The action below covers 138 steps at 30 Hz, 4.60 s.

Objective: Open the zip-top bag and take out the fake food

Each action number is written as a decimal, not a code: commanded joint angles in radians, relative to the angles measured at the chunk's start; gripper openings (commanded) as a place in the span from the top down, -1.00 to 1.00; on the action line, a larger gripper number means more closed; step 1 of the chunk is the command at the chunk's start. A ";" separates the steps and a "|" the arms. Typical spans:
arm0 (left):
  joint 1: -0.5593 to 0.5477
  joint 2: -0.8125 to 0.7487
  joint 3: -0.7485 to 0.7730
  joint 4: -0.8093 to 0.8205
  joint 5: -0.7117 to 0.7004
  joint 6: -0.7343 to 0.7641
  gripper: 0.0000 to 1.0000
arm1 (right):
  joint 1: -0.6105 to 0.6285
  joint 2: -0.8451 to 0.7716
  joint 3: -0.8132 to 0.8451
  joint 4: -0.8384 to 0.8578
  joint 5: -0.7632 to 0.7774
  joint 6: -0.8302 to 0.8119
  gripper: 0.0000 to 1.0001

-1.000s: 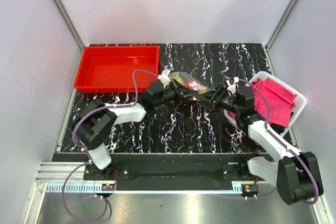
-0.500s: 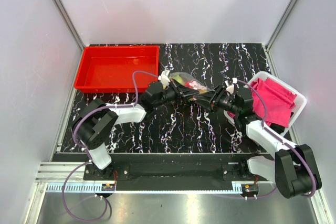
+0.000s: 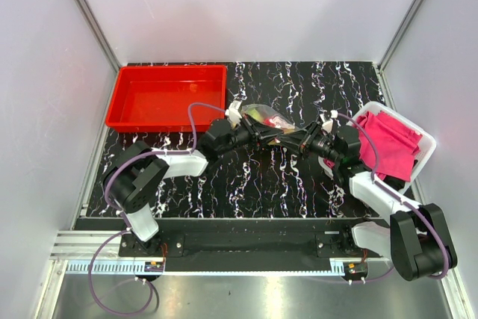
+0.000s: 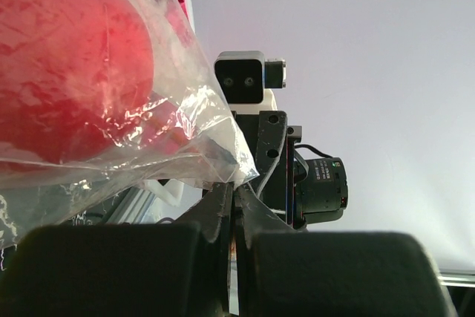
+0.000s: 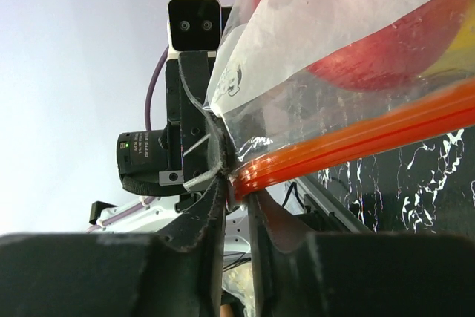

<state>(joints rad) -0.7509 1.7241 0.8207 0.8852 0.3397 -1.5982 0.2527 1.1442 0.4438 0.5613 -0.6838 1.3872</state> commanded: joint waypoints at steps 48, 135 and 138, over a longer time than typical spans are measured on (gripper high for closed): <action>0.099 -0.239 -0.115 0.014 0.078 0.064 1.00 | -0.247 0.002 0.133 -0.412 0.101 -0.194 1.00; 0.093 -0.267 -0.066 -0.095 -0.005 -0.011 1.00 | 0.177 0.048 0.538 -1.181 0.523 -1.134 -0.19; 0.093 -0.265 -0.058 -0.104 -0.005 -0.006 1.00 | 0.197 0.054 0.529 -1.178 0.543 -1.128 -0.22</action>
<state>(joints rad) -0.6598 1.4940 0.7078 0.7502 0.3439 -1.6222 0.4156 1.1934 0.9691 -0.6266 -0.1982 0.2722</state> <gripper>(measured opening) 0.005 0.604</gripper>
